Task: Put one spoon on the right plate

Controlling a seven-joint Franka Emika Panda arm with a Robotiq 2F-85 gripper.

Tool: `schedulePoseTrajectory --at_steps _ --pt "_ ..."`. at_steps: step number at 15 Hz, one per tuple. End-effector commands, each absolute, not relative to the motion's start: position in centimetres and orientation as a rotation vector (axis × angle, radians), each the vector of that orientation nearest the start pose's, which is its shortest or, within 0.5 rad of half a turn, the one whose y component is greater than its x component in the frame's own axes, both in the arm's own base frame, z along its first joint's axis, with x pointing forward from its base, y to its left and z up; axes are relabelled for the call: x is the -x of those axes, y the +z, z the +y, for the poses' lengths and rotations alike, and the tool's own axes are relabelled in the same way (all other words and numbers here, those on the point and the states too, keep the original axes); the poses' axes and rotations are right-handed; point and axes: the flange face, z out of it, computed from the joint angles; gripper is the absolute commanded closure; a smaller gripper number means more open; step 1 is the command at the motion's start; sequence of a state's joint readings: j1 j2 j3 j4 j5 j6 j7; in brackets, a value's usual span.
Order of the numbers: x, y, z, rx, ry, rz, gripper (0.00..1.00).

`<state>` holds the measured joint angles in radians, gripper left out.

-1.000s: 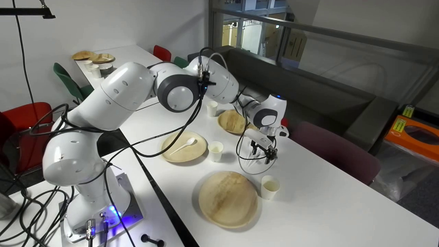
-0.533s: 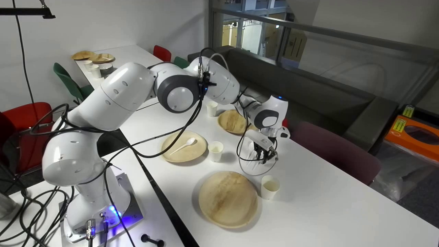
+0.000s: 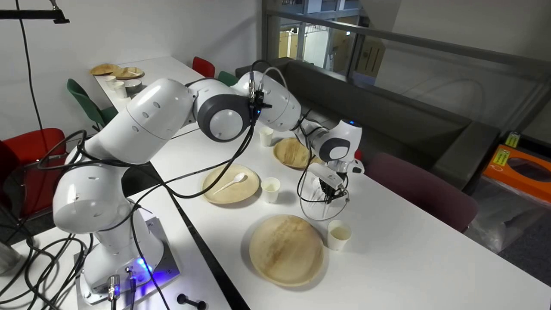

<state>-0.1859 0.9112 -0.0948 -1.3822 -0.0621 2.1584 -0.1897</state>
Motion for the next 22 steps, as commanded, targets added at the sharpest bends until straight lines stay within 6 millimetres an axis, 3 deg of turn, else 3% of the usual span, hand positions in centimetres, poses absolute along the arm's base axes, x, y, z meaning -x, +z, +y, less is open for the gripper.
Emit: schedulePoseTrajectory --at_steps 1,6,11,19,20,22 --pt "-69.19 16.14 -19.10 3.210 0.199 0.041 0.72" --pt "-69.38 16.32 -18.84 3.227 0.190 0.006 0.35" --pt "-69.52 16.15 -18.45 3.249 0.239 -0.155 0.00" --pt "-69.71 15.97 -18.26 3.246 0.294 -0.422 0.00" --pt "-69.72 15.95 -18.28 3.245 0.298 -0.441 0.22" --pt "-69.72 15.95 -18.30 3.238 0.305 -0.475 0.33"
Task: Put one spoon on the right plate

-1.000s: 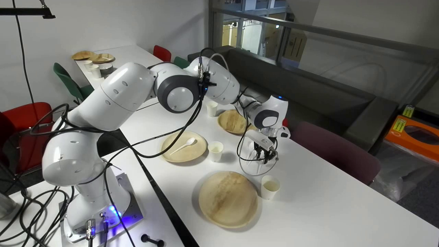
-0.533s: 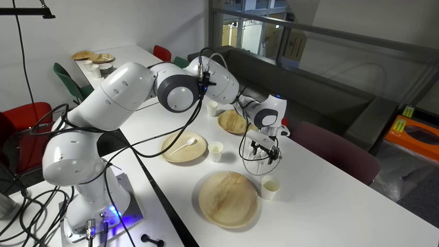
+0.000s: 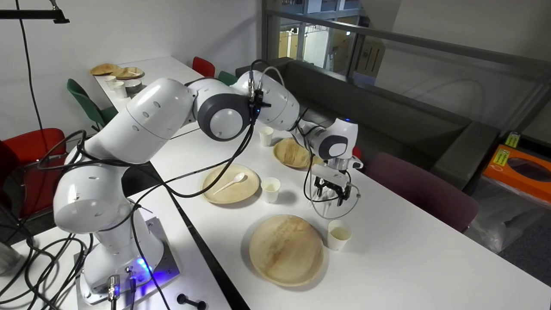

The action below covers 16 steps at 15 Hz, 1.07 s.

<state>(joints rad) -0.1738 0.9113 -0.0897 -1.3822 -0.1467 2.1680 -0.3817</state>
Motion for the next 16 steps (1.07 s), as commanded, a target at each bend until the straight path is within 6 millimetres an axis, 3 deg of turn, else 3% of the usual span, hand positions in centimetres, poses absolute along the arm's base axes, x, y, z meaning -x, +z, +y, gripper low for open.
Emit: schedulePoseTrajectory --at_steps 1,3,6,9,10,15,16 --pt "-69.72 15.94 -18.33 3.235 0.305 -0.486 0.40" --pt "-69.71 15.93 -18.35 3.232 0.305 -0.504 0.55" --pt "-69.72 15.85 -18.35 3.227 0.305 -0.520 0.58" --pt "-69.70 15.72 -18.30 3.227 0.302 -0.531 0.47" --pt "-69.69 15.66 -18.27 3.226 0.301 -0.535 0.38" --pt "-69.60 15.15 -18.29 3.217 0.312 -0.549 0.38" --pt "-69.56 15.01 -18.29 3.215 0.315 -0.552 0.43"
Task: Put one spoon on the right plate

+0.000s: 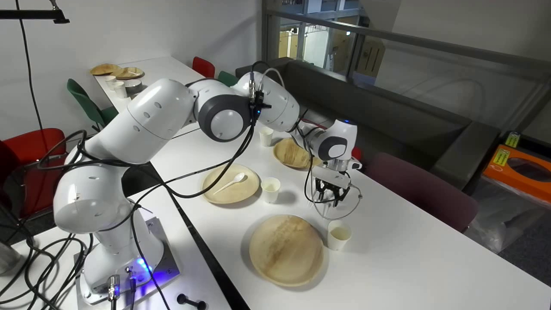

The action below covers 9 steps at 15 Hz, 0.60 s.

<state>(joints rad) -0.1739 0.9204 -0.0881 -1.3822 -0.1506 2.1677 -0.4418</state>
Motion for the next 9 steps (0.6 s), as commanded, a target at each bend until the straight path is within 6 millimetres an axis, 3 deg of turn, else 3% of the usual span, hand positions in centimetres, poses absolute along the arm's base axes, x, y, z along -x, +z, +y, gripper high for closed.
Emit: schedulePoseTrajectory --at_steps 1,2,5,6,9 --pt "-69.51 14.89 -18.32 3.214 0.318 -0.552 0.44" --pt "-69.47 14.79 -18.35 3.213 0.320 -0.553 0.55" --pt "-69.47 14.93 -18.41 3.215 0.316 -0.552 0.48" --pt "-69.46 14.96 -18.44 3.216 0.315 -0.553 0.38" --pt "-69.42 15.13 -18.53 3.217 0.311 -0.552 0.37"
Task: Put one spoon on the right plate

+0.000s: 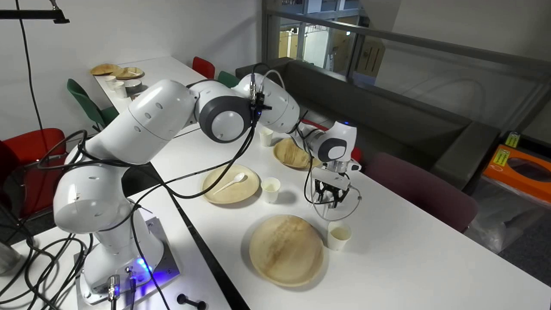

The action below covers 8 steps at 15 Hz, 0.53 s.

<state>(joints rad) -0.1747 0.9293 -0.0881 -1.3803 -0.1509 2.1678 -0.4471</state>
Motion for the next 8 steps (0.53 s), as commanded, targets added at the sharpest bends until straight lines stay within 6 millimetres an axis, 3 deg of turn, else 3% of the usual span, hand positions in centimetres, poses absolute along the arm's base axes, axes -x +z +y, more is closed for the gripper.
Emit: schedulePoseTrajectory --at_steps 1,6,8 --pt "-69.41 15.19 -18.57 3.219 0.309 -0.552 0.41" --pt "-69.30 15.47 -18.72 3.220 0.302 -0.549 0.57" --pt "-69.29 15.55 -18.75 3.221 0.301 -0.548 0.54"
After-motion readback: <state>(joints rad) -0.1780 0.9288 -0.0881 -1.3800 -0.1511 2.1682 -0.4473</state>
